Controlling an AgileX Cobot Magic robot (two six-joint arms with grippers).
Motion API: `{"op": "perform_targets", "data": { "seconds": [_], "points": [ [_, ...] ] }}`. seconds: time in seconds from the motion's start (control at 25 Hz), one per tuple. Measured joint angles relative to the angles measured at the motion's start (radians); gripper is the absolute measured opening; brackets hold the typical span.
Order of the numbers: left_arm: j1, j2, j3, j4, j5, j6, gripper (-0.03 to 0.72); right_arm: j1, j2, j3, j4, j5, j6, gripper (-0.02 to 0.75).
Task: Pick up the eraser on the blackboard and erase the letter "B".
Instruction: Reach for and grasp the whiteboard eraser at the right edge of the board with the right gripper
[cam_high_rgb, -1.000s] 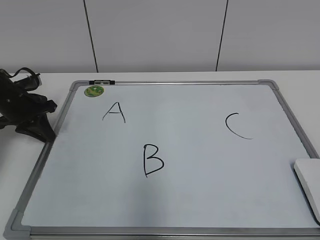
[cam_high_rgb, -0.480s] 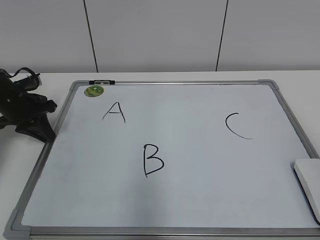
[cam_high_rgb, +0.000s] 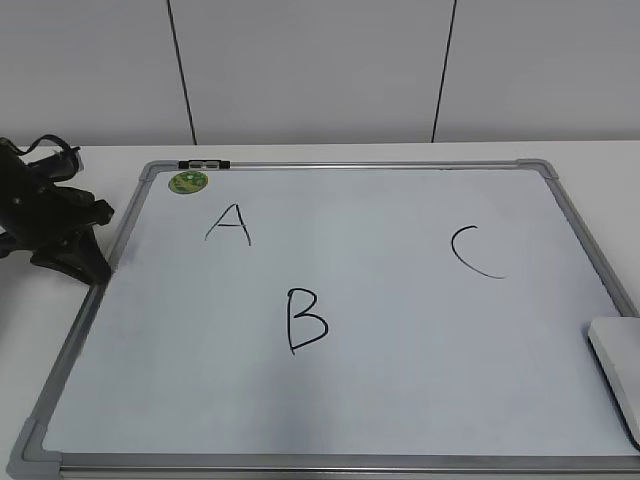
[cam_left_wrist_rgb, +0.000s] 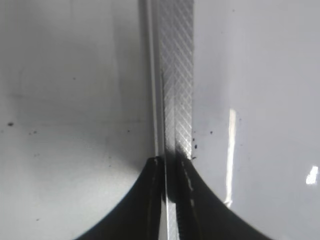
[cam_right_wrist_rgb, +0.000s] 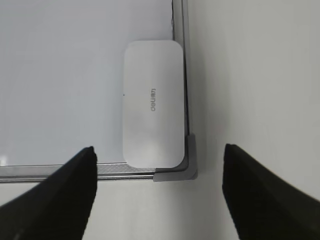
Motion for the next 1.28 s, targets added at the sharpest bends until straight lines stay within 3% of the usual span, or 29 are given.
{"op": "perform_targets", "data": {
  "seconds": [0.36, 0.88, 1.28],
  "points": [
    [0.000, 0.000, 0.000, 0.000, 0.000, 0.000, 0.034, 0.000, 0.277, -0.031, 0.000, -0.037, -0.037, 0.664],
    [0.000, 0.000, 0.000, 0.000, 0.002, 0.000, 0.034, 0.000, 0.545, -0.041, 0.000, -0.224, -0.074, 0.667],
    [0.000, 0.000, 0.000, 0.000, 0.002, 0.000, 0.034, 0.000, 0.707, -0.140, 0.014, -0.217, -0.076, 0.647]
  ]
}}
